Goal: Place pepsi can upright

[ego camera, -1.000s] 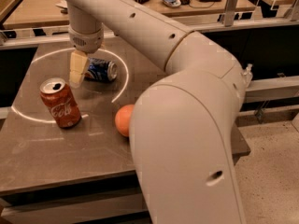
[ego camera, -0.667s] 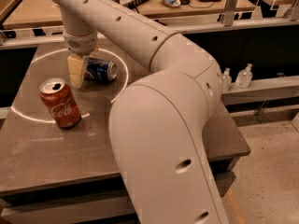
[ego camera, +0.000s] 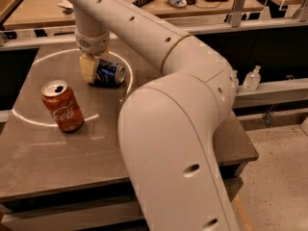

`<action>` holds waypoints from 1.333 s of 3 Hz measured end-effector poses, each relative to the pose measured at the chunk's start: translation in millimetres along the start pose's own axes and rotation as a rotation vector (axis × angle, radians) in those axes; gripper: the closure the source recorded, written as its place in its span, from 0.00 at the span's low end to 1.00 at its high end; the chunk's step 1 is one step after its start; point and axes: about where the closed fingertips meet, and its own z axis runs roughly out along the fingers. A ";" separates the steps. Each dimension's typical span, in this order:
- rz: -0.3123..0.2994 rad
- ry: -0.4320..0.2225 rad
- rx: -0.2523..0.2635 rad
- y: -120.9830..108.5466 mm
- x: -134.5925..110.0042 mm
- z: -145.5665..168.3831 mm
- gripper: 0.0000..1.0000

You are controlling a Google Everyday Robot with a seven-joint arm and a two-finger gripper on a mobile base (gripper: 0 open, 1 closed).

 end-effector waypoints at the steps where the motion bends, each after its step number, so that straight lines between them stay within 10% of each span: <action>1: 0.079 -0.180 0.036 -13.8 18.6 -52.1 1.00; 2: 0.108 -0.372 0.056 0.4 39.9 -107.0 1.00; 3: 0.038 -0.577 -0.018 49.2 55.7 -109.1 1.00; 4: 0.046 -0.745 -0.018 51.3 72.0 -113.8 1.00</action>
Offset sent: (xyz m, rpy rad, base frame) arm -0.0315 -0.1485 0.1810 0.7363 -0.4469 -0.2377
